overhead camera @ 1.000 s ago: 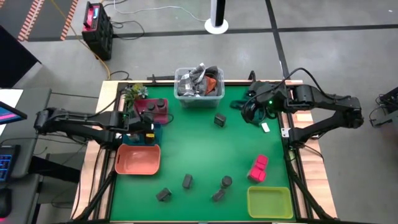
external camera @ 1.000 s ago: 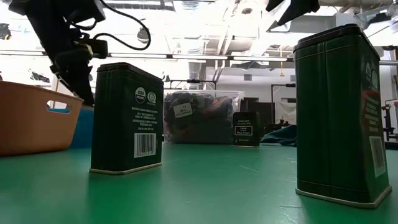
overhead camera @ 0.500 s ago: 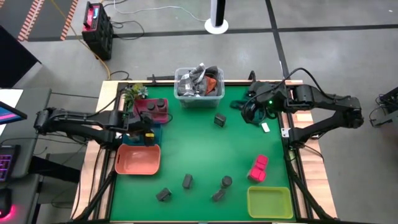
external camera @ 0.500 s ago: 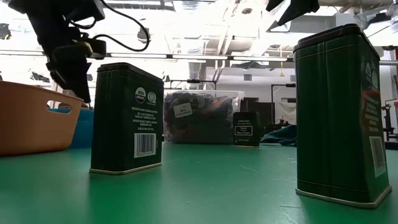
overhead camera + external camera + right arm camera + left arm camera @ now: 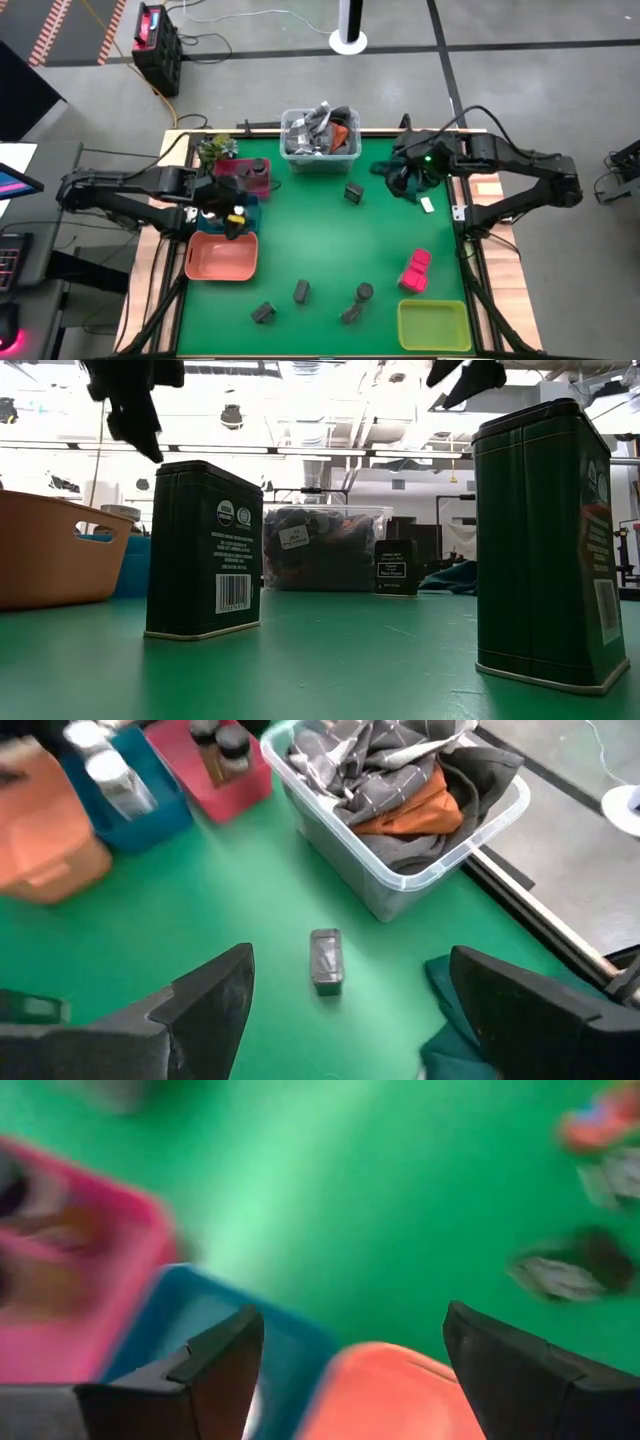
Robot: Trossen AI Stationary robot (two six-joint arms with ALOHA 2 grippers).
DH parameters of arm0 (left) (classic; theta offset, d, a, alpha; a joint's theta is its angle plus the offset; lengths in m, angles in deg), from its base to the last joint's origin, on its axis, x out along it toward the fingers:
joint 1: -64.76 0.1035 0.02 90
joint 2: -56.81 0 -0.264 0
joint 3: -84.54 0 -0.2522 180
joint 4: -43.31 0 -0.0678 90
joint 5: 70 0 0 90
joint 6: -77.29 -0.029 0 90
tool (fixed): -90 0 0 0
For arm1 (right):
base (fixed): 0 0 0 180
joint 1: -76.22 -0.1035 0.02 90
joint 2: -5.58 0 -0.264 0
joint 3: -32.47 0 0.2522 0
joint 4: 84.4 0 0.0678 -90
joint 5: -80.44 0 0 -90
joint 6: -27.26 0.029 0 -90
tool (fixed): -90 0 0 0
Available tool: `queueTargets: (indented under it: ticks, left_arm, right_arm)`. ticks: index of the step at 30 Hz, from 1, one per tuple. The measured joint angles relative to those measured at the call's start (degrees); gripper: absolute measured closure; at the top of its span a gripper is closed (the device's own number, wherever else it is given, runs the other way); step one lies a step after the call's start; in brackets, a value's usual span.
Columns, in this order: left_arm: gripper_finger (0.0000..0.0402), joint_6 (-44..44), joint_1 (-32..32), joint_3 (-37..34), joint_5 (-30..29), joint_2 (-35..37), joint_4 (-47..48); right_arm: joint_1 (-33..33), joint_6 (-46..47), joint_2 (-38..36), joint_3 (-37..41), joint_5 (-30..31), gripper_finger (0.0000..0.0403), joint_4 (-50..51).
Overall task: Sort spices by type
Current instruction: Put the bottom left black spice can into the orange bin
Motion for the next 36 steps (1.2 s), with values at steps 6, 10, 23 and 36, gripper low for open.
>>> queueTargets:
  ticks: [6, 10, 23, 36]
  left_arm:
    - [0.0105, 6.25, -11.07, 4.54, 5.04, -5.23, -0.29]
    - [0.0105, 11.69, -19.17, 7.35, 5.09, -10.03, -2.17]
    - [0.0105, 33.53, -32.70, 11.75, 3.06, -25.83, -9.17]
    - [0.0111, 42.81, -36.94, 21.83, -3.95, -39.74, -3.24]
  right_arm:
    - [1.70, -3.11, 4.04, 0.00, -0.63, 0.0042, -0.25]
    - [2.24, -5.05, 6.16, 0.00, -0.67, 0.0042, -0.34]
    - [5.86, -14.32, 5.51, 0.00, -2.27, 0.0042, -0.33]
    - [5.96, -22.23, 5.06, 0.00, -6.23, 0.0042, -0.43]
